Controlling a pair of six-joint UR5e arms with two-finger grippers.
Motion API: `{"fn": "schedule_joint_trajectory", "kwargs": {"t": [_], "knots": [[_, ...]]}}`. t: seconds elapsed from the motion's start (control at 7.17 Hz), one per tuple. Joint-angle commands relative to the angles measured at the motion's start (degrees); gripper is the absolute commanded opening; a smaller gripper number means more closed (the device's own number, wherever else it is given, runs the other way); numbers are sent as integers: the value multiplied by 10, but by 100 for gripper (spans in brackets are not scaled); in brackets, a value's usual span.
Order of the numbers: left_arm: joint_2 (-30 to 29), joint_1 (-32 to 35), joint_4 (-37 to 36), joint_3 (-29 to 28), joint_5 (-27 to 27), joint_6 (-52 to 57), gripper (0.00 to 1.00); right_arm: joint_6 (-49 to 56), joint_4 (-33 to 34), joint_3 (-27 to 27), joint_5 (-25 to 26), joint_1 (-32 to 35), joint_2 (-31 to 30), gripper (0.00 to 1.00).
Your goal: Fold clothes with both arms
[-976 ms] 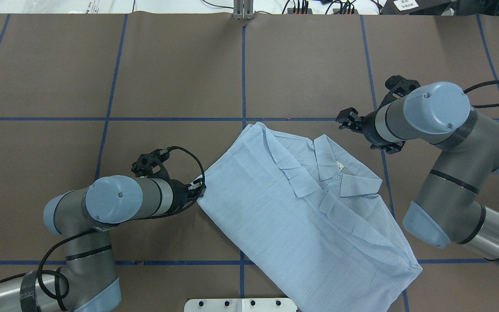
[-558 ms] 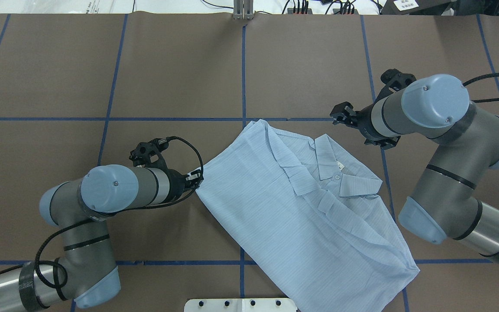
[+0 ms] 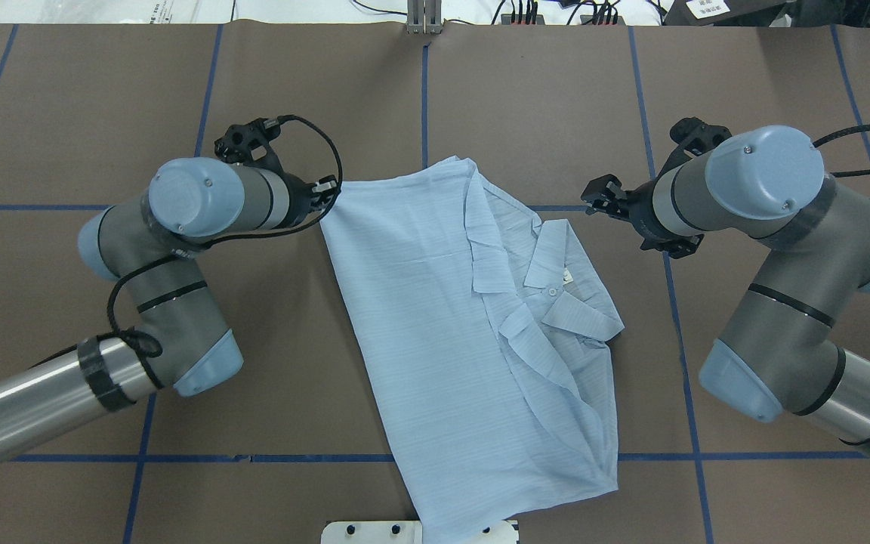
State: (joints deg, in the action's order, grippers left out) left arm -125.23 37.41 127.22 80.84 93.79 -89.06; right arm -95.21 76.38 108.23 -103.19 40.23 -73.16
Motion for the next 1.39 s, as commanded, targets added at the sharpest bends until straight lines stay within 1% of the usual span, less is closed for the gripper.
{"fn": "schedule_joint_trajectory", "kwargs": {"t": [0.0, 0.14, 0.28, 0.42, 0.56, 0.7, 0.84, 0.98, 1.12, 1.25], "knots": [[-98, 54, 125, -209, -2, 16, 0, -1, 0, -3, 0, -2, -1, 100], [-106, 62, 150, -237, -12, 33, 0, -5, 0, -2, 0, -5, 6, 100], [-107, 62, 150, -237, -15, 40, 62, -5, -1, -1, 0, -6, 6, 100], [-108, 63, 157, -235, -10, 40, 72, -5, -3, -3, 3, -22, 17, 100], [-106, 64, 179, -230, -7, 42, 73, -7, -2, -2, 7, -36, 34, 100], [-79, 64, 181, -201, -6, 54, 73, -6, 1, -1, 33, -65, 40, 100], [-57, 65, 182, -174, 13, 63, 73, 3, 4, -1, 64, -107, 41, 100], [-22, 66, 184, -145, 43, 97, 73, 45, 9, -1, 68, -137, 56, 100], [-10, 70, 184, -134, 44, 132, 73, 137, 40, 1, 68, -155, 66, 100], [0, 78, 184, -134, 45, 143, 73, 237, 87, 0, 69, -172, 90, 100]]}}
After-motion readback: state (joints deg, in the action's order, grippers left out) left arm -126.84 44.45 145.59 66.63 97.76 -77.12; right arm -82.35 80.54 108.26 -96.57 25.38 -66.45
